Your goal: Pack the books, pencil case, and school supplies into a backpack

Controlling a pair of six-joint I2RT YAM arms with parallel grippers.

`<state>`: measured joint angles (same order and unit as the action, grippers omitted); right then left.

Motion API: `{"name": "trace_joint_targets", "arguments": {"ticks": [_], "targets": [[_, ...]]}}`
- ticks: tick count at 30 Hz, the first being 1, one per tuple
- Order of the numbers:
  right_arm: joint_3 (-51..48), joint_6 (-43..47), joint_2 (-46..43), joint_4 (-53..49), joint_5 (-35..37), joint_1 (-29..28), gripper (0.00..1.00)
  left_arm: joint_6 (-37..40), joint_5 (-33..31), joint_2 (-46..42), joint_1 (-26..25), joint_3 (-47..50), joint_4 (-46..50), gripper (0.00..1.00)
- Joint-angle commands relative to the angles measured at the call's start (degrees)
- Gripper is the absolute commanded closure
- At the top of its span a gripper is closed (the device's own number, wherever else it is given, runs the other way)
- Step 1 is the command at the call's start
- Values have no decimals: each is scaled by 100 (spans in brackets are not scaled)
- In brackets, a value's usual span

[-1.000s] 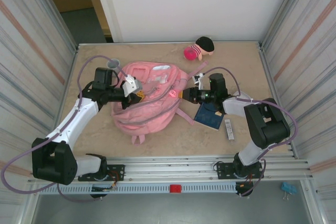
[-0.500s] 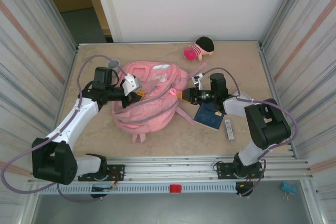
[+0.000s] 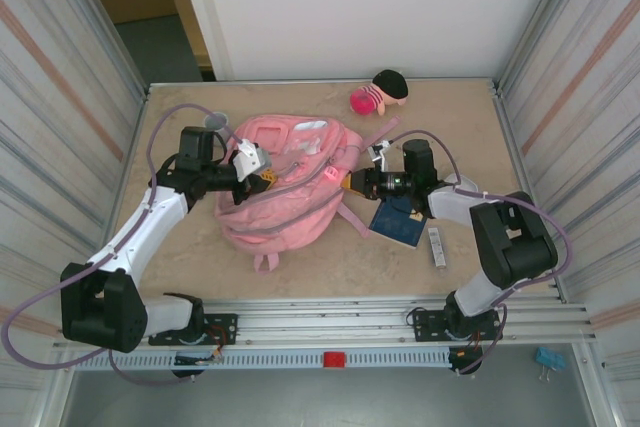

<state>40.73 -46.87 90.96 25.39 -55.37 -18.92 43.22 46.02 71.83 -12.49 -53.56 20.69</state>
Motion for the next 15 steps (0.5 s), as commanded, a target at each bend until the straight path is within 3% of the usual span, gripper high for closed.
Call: {"name": "trace_joint_targets", "arguments": {"ticks": [1,7,15], "targets": [[167,652,-386,-1087,230,37,84,-111,-386,-183,45,-13,-482,100],[534,1544,-647,-2586,517,38,83,165,-804,-218,48,4,-199,100],[1002,2141,-479,-3528,212,-207,87,530,-572,-185,45,3,173,100]]}}
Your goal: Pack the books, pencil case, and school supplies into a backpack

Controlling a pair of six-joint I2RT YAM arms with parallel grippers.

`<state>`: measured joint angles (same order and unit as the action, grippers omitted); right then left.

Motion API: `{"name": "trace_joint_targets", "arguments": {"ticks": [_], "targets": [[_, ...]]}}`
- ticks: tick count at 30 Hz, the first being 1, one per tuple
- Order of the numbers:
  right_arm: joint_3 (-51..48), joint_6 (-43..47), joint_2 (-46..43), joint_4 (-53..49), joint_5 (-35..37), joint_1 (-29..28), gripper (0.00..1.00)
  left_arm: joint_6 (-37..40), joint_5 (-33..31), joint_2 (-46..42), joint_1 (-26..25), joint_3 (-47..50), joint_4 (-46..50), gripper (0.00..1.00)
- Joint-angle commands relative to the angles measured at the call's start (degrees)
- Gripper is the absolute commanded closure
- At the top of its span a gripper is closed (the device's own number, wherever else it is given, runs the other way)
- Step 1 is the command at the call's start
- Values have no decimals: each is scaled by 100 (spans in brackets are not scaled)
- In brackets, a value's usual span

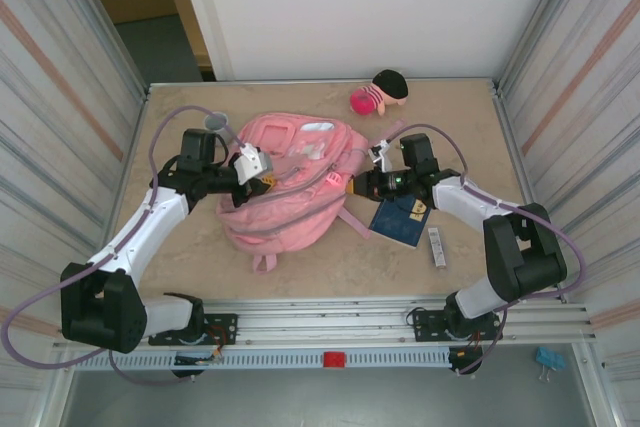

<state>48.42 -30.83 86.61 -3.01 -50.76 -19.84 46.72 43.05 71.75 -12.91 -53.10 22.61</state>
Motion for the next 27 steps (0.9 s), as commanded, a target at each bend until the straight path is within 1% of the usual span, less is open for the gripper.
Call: {"name": "trace_joint_targets", "arguments": {"ticks": [1,5,8,13,14,17,19,20,24,25,27], "targets": [[330,657,-26,-921,-178,-177,85,242,-298,-165,87,-36,20,100],[592,996,82,-1669,320,-266,83,494,-376,-124,73,-49,220,100],[704,1108,222,-1788,400,-264,81,603,-332,-104,43,-56,301,100],[917,1127,432,-1775,319,-271,75,650,-164,-118,-19,-58,357,100],[931,1124,454,-1743,311,-274,76,653,-120,-134,-27,-50,357,100],[932,1097,513,-1565,227,-258,91,619,-55,-144,-52,-43,332,100],[936,1088,569,-1515,178,-261,99,567,-46,-157,-63,-34,269,100],[932,1088,588,-1500,182,-258,100,534,-35,-167,-63,-26,232,100],[823,1027,594,-1396,247,-258,100,371,16,-225,-63,28,61,100],[802,1010,592,-1404,310,-261,94,357,40,-223,-63,31,51,100],[707,992,574,-1348,548,-251,68,363,75,-228,-58,36,50,100]]}}
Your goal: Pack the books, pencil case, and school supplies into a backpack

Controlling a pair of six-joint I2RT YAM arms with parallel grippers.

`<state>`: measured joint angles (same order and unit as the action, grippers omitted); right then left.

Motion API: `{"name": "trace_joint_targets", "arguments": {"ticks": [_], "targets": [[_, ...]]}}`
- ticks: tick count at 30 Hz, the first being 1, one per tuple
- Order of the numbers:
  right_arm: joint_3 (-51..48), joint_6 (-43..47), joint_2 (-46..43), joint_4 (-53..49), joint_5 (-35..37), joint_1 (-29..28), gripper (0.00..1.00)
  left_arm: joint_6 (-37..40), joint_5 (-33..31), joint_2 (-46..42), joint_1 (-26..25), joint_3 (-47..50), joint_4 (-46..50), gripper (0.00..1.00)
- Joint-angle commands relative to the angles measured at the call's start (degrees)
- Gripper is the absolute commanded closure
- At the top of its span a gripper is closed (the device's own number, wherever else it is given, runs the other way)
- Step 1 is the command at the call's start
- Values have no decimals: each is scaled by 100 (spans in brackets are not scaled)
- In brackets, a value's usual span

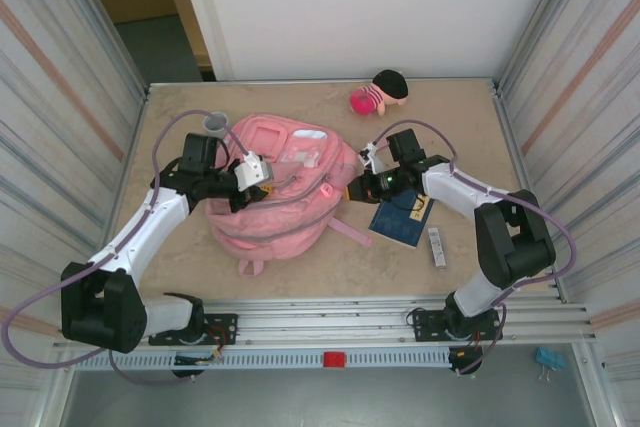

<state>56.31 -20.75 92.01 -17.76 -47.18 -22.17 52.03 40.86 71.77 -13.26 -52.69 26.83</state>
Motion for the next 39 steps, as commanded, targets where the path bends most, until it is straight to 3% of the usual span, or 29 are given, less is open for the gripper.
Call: {"name": "trace_joint_targets", "arguments": {"ticks": [1,2,6,19,23,28,33,39], "targets": [[-154,-19,31,213,233,1,56,-174,323,-242,-27,-11,-371,100],[-244,-31,58,371,231,35,44,-161,355,-254,-19,-13,-360,100],[-557,23,181,1111,99,154,28,-170,654,-310,113,-55,-296,100],[-765,1265,437,2110,429,-89,31,-307,1275,-484,543,-132,-231,100],[-632,1271,594,2354,254,-124,39,-342,1293,-507,552,-145,-231,100],[-704,1282,388,2437,145,-140,74,-469,1115,-537,570,-89,-399,100],[-814,1282,43,2296,87,-130,99,-942,776,-533,570,71,-879,100],[-776,1456,-312,1838,200,-139,100,-1201,423,-600,496,267,-1196,100]]}}
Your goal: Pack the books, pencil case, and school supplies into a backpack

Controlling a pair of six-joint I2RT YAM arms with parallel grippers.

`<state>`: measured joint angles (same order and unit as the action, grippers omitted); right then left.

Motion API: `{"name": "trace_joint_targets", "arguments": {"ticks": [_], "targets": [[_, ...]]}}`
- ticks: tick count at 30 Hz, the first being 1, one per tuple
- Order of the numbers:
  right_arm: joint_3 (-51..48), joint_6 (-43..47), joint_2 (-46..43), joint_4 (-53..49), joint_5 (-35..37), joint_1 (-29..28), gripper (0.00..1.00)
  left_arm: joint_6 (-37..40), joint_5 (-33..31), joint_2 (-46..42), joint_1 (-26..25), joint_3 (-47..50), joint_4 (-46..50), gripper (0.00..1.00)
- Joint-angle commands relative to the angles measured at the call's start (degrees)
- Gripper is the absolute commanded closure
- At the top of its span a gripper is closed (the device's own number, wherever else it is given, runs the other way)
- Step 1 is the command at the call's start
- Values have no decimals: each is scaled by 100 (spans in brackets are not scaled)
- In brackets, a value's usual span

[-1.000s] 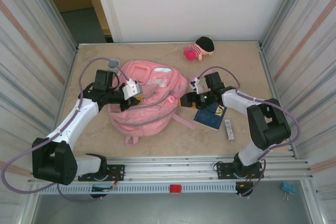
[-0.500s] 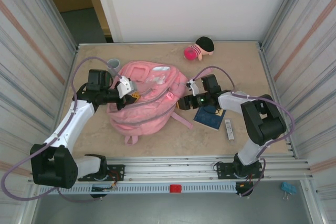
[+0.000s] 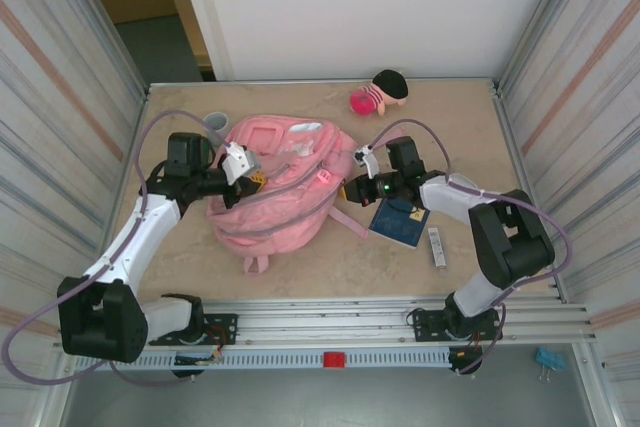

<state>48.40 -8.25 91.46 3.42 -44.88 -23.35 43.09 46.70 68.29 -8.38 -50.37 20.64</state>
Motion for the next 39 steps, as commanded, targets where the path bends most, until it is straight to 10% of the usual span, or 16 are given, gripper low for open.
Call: {"name": "trace_joint_targets", "arguments": {"ticks": [1,5,15,22,31,39], "targets": [[8,232,-290,-338,-13,-20,100,-326,-97,-263,4,60,-609,100],[18,300,-235,-421,239,21,100,-351,309,-293,20,80,-632,100],[213,269,292,-51,629,56,53,-429,992,-241,113,-41,-604,100],[413,250,495,339,277,23,42,-370,1122,-235,135,-113,-442,100],[381,419,130,81,-2,50,96,-717,286,-310,85,34,-767,100],[325,565,-202,-320,-79,-1,100,-1106,-131,-422,-66,231,-1089,100]]}}
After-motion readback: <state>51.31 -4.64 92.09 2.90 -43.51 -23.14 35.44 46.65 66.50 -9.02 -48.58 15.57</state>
